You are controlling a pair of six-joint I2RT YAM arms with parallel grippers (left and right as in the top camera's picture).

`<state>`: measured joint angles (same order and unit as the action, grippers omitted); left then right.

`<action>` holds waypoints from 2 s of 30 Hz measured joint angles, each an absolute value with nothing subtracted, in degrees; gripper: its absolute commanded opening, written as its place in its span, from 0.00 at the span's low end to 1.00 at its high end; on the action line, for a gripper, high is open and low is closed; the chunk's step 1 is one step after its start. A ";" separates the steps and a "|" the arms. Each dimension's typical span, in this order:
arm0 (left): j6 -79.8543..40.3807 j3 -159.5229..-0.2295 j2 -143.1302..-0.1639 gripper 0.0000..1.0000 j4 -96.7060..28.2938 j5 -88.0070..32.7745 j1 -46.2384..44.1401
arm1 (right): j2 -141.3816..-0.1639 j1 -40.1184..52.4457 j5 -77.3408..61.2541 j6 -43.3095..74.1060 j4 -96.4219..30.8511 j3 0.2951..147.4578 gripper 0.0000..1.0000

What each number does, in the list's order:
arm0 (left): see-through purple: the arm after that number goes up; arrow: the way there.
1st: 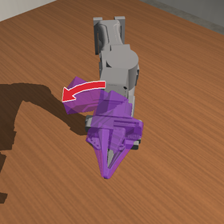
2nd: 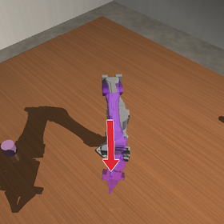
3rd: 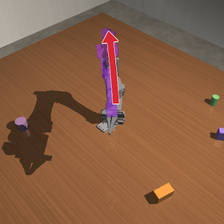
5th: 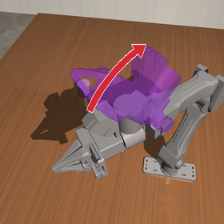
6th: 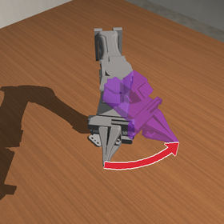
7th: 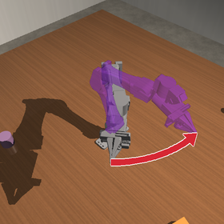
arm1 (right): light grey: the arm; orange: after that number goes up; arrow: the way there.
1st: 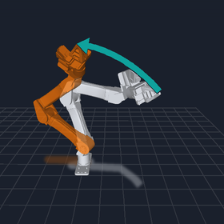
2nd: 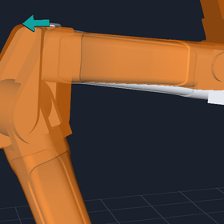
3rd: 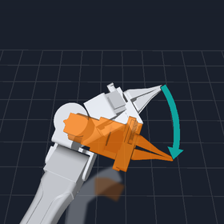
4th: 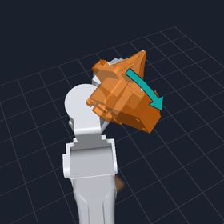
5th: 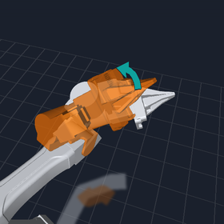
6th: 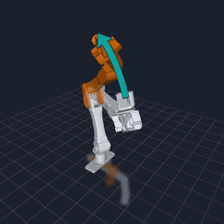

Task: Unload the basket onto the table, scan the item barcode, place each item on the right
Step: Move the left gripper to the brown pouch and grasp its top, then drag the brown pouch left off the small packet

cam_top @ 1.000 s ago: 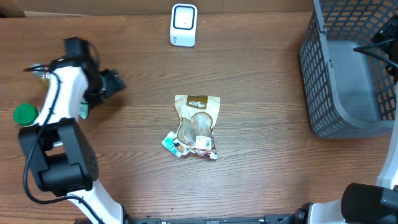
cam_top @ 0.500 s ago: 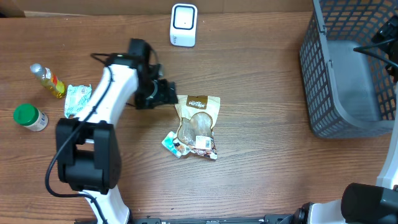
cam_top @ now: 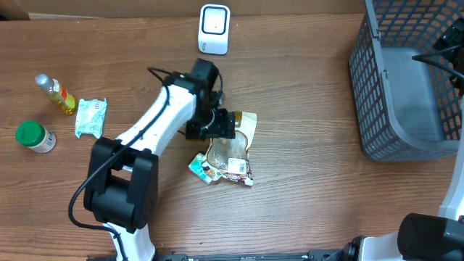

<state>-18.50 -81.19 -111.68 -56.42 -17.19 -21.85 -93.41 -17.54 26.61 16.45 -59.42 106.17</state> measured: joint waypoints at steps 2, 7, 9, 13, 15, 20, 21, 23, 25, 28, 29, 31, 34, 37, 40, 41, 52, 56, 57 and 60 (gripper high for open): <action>-20.16 -78.61 -111.68 0.83 -53.89 -16.97 -22.59 | -93.41 -17.54 26.61 16.45 -59.35 106.17 1.00; -24.16 -73.43 -111.68 0.65 -45.84 -16.71 -23.18 | -93.41 -17.52 26.61 16.43 -59.37 106.17 1.00; -25.45 -72.64 -111.68 0.47 -43.68 -16.75 -23.18 | -93.41 -17.54 26.61 16.45 -59.35 106.17 1.00; -26.89 -72.44 -111.68 0.27 -41.45 -16.97 -23.18 | -93.41 -17.54 26.61 16.45 -59.37 106.17 1.00; -27.68 -72.44 -111.68 0.16 -40.60 -16.99 -23.09 | -93.41 -17.54 26.61 16.45 -59.35 106.17 1.00; -31.09 -72.47 -111.63 0.15 -37.15 -17.65 -21.04 | -93.41 -17.54 26.59 16.45 -59.37 106.17 1.00; -31.86 -72.44 -111.63 0.15 -36.32 -17.65 -20.14 | -93.41 -17.54 26.59 16.45 -59.37 106.17 1.00; -32.99 -72.47 -111.63 0.17 -35.38 -17.63 -18.09 | -93.41 -17.54 26.59 16.43 -59.37 106.17 1.00; -33.58 -72.47 -111.63 0.18 -35.38 -17.61 -15.38 | -93.41 -17.54 26.59 16.47 -59.35 106.17 1.00; -33.06 -72.47 -111.63 0.21 -37.15 -17.65 -11.49 | -93.41 -17.54 26.59 16.47 -59.37 106.17 1.00; -32.38 -72.49 -111.63 0.21 -38.24 -17.63 -10.22 | -93.41 -17.54 26.59 16.45 -59.37 106.17 1.00; -30.94 -72.58 -111.63 0.22 -40.51 -17.52 -8.49 | -93.41 -17.54 26.59 16.43 -59.40 106.17 1.00; -27.97 -72.79 -111.44 0.25 -44.77 -16.23 -6.83 | -93.41 -17.54 26.59 16.45 -59.37 106.17 1.00; -25.47 -72.79 -111.33 0.43 -47.33 -14.79 -5.52 | -93.41 -17.54 26.59 16.47 -59.37 106.17 1.00; -23.86 -72.73 -111.33 0.72 -47.81 -14.33 -4.27 | -93.41 -17.54 26.61 16.47 -59.37 106.17 1.00; -23.62 -72.69 -111.35 0.72 -47.81 -14.48 -3.73 | -93.41 -17.54 26.59 16.43 -59.37 106.17 1.00; -17.63 -74.22 -110.98 0.54 -49.78 -21.76 2.48 | -93.41 -17.54 26.59 16.47 -59.37 106.17 1.00; -12.93 -74.32 -109.69 0.56 -51.35 -22.31 1.45 | -93.41 -17.54 26.61 16.43 -59.40 106.17 1.00; -11.46 -74.32 -109.45 0.58 -51.64 -22.31 1.02 | -93.41 -17.54 26.59 16.45 -59.37 106.17 1.00; -7.49 -74.32 -109.19 0.61 -51.51 -21.93 -0.14 | -93.41 -17.54 26.61 16.45 -59.40 106.17 1.00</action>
<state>-7.49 -74.32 -109.19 -51.51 -21.93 -0.14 -93.41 -17.54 26.61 16.45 -59.40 106.17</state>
